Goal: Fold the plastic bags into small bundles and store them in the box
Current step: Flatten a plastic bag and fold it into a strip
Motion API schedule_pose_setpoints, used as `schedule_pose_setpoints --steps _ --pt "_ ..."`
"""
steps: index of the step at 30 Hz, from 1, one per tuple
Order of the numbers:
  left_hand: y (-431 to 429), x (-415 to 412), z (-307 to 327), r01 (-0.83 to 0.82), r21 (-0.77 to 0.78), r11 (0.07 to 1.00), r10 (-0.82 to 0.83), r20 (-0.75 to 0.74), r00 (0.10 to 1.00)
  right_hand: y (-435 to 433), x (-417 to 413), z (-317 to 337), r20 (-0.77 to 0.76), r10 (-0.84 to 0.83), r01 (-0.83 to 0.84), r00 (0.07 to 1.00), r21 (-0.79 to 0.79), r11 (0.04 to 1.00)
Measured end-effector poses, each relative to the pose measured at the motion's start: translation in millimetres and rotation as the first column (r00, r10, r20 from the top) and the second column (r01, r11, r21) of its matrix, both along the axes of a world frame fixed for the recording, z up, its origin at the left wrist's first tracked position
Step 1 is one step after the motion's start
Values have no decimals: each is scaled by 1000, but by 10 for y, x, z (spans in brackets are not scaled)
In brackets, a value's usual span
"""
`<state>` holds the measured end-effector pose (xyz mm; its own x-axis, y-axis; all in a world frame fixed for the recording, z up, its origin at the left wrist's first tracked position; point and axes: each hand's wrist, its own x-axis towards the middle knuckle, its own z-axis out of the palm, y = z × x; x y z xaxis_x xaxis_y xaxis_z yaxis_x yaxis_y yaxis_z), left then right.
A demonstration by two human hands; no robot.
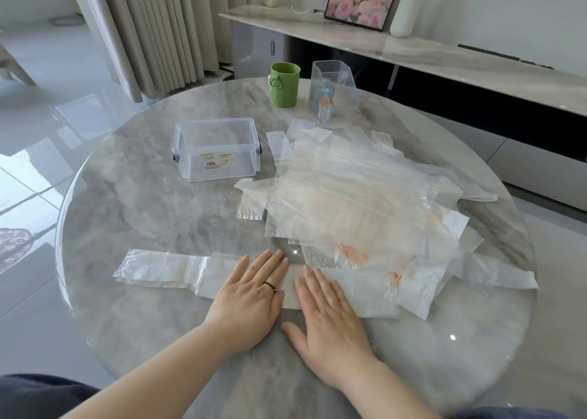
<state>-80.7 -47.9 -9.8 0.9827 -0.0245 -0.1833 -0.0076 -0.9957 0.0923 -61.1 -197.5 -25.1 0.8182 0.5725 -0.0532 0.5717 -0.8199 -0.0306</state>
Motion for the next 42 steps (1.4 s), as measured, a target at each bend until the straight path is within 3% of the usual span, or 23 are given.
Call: schedule_pose_setpoints --steps 2,4,6,12,15,18,20,26,31,34,39,42 --pt "-19 -1 26 -10 -18 1000 9 -68 998 -175 23 24 -22 -28 26 999 -66 997" --pt "-22 -2 10 1 -84 996 1 21 1000 -385 39 48 -12 -39 37 999 -132 991" --pt "-24 -21 5 -11 -72 997 10 -12 1000 -574 59 81 34 -44 50 998 -181 982" --pt "21 -34 152 9 -124 992 -7 15 1000 -800 167 67 315 -77 93 946 -37 995" --pt "109 25 303 -81 -239 968 91 32 995 -728 222 73 440 -78 50 894 74 996" --pt "198 92 346 -186 -355 916 154 -116 981 -678 258 63 487 -87 38 869 109 993" --pt "220 135 364 -223 -337 915 153 -220 963 -654 276 15 505 -69 27 860 90 996" --pt "125 269 403 -179 -253 951 91 -326 941 -658 293 -40 563 -33 -6 826 67 998" --pt "31 242 391 -110 -127 986 68 -299 952 -630 304 -62 580 -48 -14 813 102 995" --pt "20 228 404 -119 -145 982 69 -310 948 -604 308 -59 567 -42 -18 822 100 995" --pt "103 131 433 -236 -375 896 119 -310 943 -536 299 -36 553 -77 -35 829 188 981" --pt "234 6 497 -370 -559 742 236 -299 924 -425 253 94 548 -104 -109 830 342 933"
